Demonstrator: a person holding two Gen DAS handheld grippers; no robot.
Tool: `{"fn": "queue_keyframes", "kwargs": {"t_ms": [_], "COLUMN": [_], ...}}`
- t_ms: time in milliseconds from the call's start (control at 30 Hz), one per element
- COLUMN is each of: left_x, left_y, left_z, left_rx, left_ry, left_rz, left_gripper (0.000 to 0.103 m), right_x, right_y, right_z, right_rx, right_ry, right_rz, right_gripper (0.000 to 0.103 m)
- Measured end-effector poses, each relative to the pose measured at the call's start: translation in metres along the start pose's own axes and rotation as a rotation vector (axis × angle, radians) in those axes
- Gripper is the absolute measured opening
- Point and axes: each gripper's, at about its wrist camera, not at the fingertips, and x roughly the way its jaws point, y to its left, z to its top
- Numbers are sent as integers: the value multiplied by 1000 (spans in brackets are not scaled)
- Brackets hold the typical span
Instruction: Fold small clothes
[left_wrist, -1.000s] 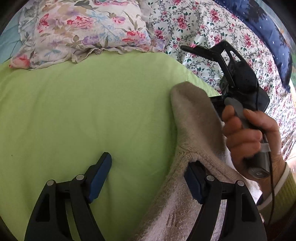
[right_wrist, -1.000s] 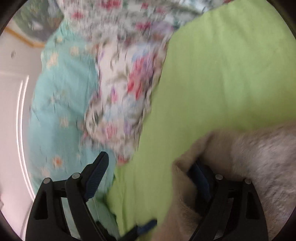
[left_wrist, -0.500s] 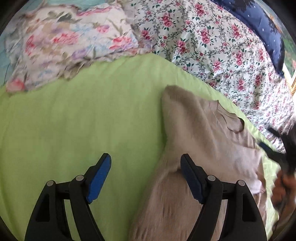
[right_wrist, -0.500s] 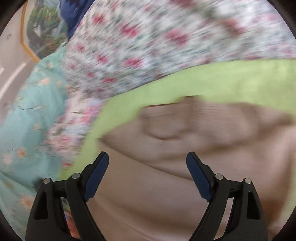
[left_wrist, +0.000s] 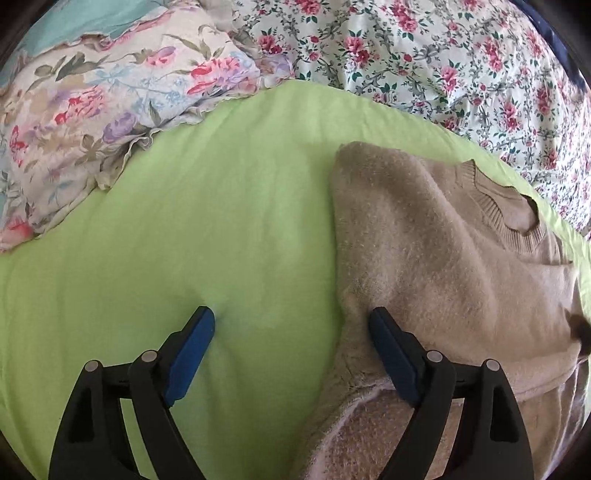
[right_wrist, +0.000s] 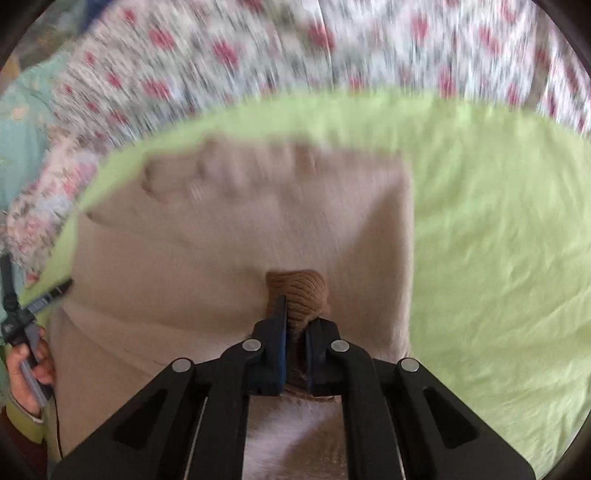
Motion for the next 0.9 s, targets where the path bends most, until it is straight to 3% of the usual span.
{"fn": "queue_keyframes", "kwargs": {"t_ms": [67, 200, 333, 467, 567, 767, 900], "left_x": [0, 1, 2, -9, -38, -97, -125], "left_y": [2, -7, -3, -3, -3, 15, 29], "left_z": [-2, -2, -2, -4, -22, -88, -133], "left_rx": [1, 20, 10, 17, 40, 45, 52], "left_ry": [-4, -8, -6, 11, 15, 72, 110], "left_rz": [11, 53, 49, 48, -8, -205, -261], "left_gripper": [89, 93, 94, 93, 92, 92, 92], "right_x": [-2, 38, 14, -30, -60, -105, -133], "right_y": [-5, -24, -32, -25, -13, -18, -27], "right_z": [4, -9, -20, -41, -64, -122, -160], "right_rx": [19, 51, 118, 127, 104, 145, 170], "right_ry": [-24, 123, 82, 46, 40, 72, 86], "right_rz": [-40, -141, -119, -38, 0, 103, 151], "right_gripper": [8, 14, 18, 32, 41, 42, 42]}}
